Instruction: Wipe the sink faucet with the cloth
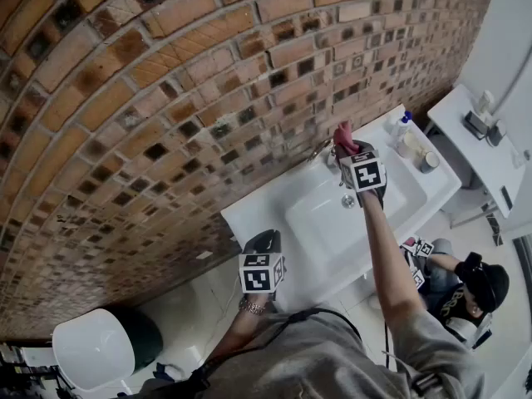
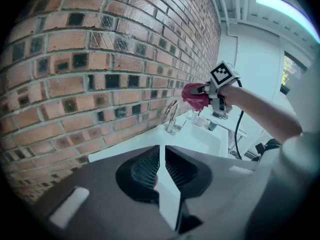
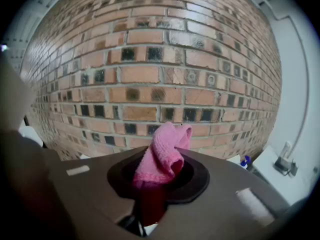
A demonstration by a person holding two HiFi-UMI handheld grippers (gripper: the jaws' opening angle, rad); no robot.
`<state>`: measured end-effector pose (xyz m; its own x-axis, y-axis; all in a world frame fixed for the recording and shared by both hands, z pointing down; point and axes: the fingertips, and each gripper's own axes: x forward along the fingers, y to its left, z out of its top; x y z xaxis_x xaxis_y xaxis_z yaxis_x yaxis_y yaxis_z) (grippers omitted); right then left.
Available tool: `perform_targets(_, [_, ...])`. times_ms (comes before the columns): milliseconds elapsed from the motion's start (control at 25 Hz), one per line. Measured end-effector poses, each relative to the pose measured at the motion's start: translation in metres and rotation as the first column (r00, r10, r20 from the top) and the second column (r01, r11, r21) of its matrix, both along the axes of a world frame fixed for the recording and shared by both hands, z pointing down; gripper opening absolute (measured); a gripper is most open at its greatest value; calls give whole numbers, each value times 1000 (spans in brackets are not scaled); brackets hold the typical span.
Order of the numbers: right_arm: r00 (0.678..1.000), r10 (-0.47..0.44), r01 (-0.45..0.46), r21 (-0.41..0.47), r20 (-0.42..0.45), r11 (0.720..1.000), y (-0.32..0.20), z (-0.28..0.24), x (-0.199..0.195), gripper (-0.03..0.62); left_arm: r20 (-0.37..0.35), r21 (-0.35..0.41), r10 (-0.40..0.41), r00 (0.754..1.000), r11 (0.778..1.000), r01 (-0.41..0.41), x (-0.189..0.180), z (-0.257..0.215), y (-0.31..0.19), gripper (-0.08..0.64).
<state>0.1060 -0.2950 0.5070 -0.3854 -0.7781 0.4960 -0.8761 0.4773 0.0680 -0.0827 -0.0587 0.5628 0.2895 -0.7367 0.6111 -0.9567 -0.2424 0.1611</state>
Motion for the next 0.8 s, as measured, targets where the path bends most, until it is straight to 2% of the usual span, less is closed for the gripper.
perform_targets(120, [992, -86, 79, -73, -97, 994, -18, 31, -25, 64, -11, 12, 11, 1000, 1000, -11, -3, -6, -17, 54])
perform_targets(240, [974, -213, 198, -164, -75, 966, 14, 85, -85, 64, -27, 24, 24, 999, 999, -24, -6, -12, -37, 54])
perform_targets(320, [964, -257, 237, -219, -69, 946, 32, 123, -115, 64, -34, 32, 26, 999, 999, -25, -9, -15, -53, 54])
perform_targets(440, [958, -282, 249, -336, -54, 909, 53, 168, -122, 63, -40, 30, 29, 999, 999, -28, -9, -14, -65, 54])
perform_targets(480, [956, -291, 263, -344, -29, 901, 61, 168, -123, 63, -41, 27, 31, 999, 999, -30, -8, -12, -67, 54])
perform_targets(520, [956, -293, 280, -317, 7, 906, 68, 155, -124, 64, -42, 22, 31, 999, 999, -30, -8, -10, -69, 54])
perform_targets(560, [958, -281, 284, -257, 50, 924, 69, 131, -122, 64, -43, 17, 30, 999, 999, -29, -8, -8, -70, 54])
perform_targets(640, [972, -207, 217, -86, 110, 972, 52, 71, -104, 63, -43, 6, 26, 999, 1000, -26, -10, -2, -74, 54])
perform_targets(720, [988, -131, 128, 33, 84, 991, 19, 37, -77, 63, -44, -3, 26, 999, 1000, -26, -10, 3, -79, 54])
perform_targets(800, [991, -135, 135, 18, 19, 991, -5, 46, -64, 63, -49, -12, 29, 998, 999, -30, -9, 7, -80, 54])
